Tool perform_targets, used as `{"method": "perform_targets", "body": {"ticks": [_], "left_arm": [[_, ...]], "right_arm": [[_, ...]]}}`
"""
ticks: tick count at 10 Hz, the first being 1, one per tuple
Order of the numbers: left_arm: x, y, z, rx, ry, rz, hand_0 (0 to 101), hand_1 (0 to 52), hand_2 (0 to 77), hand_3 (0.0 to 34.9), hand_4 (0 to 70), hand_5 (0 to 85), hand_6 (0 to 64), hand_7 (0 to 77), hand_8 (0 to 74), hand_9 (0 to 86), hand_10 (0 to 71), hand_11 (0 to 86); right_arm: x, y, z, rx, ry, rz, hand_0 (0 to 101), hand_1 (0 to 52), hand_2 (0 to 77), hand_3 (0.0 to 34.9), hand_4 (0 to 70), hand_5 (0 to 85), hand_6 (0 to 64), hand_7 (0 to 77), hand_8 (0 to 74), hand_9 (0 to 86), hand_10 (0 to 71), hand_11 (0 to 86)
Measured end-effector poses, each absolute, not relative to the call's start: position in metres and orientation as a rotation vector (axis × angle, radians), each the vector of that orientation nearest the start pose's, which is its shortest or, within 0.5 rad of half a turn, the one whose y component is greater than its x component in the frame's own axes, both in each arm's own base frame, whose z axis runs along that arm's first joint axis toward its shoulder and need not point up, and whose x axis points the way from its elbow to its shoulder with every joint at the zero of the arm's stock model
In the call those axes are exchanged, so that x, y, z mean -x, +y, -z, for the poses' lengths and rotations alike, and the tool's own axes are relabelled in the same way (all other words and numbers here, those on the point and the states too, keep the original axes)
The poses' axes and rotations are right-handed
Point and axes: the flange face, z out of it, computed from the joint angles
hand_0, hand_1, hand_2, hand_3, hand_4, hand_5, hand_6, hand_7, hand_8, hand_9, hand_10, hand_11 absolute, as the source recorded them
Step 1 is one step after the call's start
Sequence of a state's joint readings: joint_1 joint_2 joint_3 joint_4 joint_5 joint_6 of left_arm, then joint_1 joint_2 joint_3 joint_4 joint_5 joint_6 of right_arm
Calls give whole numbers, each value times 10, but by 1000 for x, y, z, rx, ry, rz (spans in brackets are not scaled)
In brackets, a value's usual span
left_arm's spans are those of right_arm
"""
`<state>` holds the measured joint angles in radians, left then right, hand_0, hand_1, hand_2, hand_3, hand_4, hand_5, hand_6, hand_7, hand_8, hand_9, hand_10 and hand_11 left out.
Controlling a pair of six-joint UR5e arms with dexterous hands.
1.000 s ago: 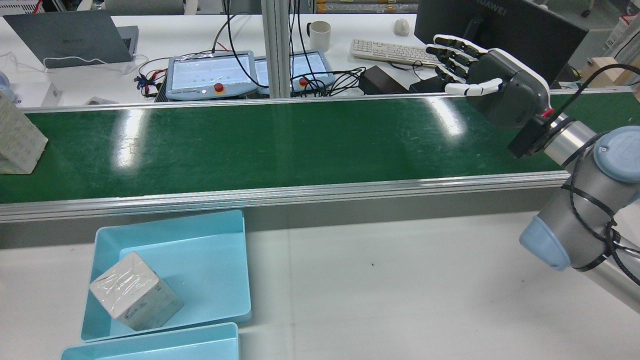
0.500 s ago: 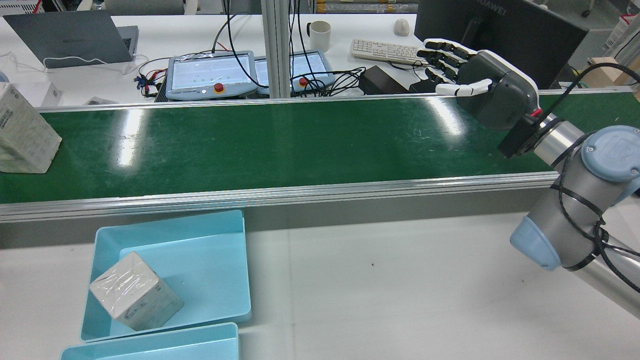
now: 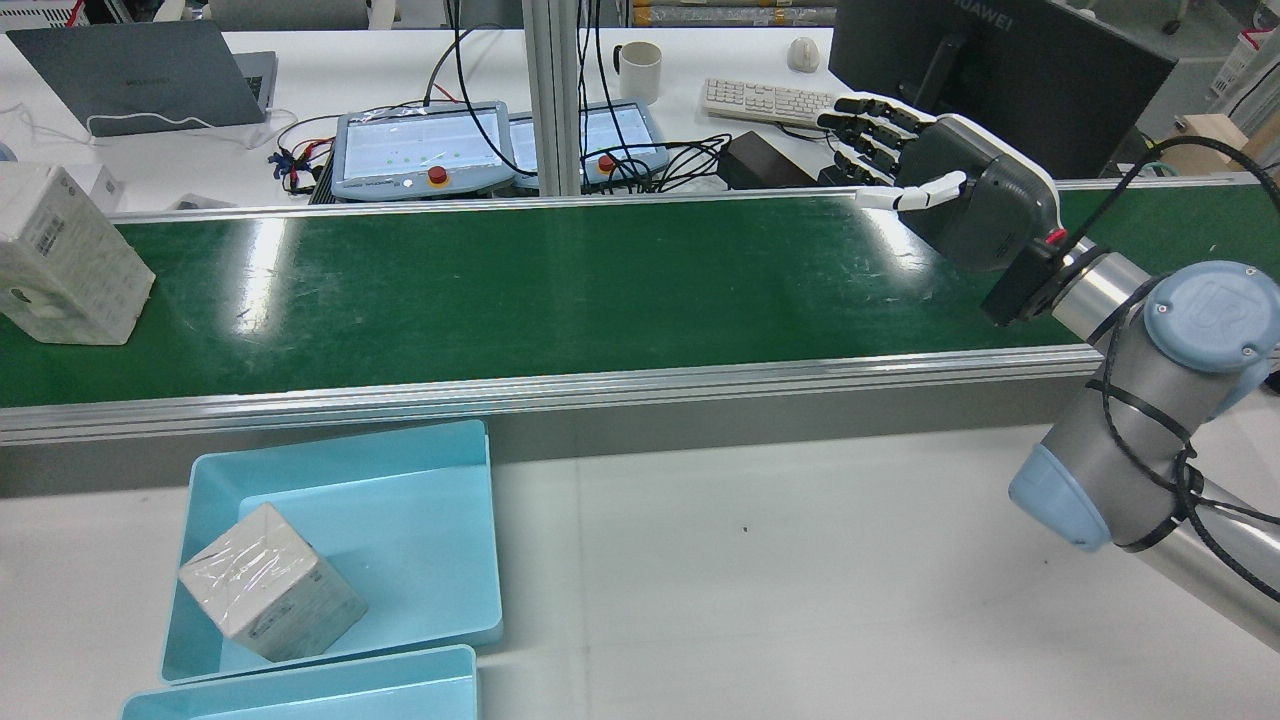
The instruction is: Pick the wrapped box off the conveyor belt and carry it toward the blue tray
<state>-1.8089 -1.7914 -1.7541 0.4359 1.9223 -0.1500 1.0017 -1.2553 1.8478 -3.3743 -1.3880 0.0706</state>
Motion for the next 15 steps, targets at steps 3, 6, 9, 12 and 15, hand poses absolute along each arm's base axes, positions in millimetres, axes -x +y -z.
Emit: {"method": "perform_targets", "body": {"ticks": [3,6,9,12,15], "left_arm": [[225,-505,-526,303,2191,2279,0,0,11,0,0,11,0,5,5,0,0,0],[225,-505,-526,303,2191,2279,0,0,11,0,0,11,0,5,5,0,0,0],[225,-505,-526,303,2191,2279,0,0,11,0,0,11,0,5,5,0,5,0],[225,-505,-526,303,2191,2279,0,0,11,0,0,11,0,5,5,0,5,0],[225,-505,-526,303,2191,2279,0,0,11,0,0,11,0,5,5,0,0,5]], "right_arm": [[185,-573,-421,-680,2585,1893,555,229,262,90,125,251,60,235,11,49,0,16],[157,-579,-420,-641,2587,1879,540,240,240,91,136,251,60,229,11,49,0,16],[150,-579,-417,-665,2595,1879,575,284,256,111,136,256,60,224,11,49,0,16],[156,-584,-392,-657,2633,1824,551,229,224,106,169,256,82,267,0,44,0,16],[193,-599,-327,-672,2673,1793,598,311,327,88,224,295,109,316,11,65,0,11]]}}
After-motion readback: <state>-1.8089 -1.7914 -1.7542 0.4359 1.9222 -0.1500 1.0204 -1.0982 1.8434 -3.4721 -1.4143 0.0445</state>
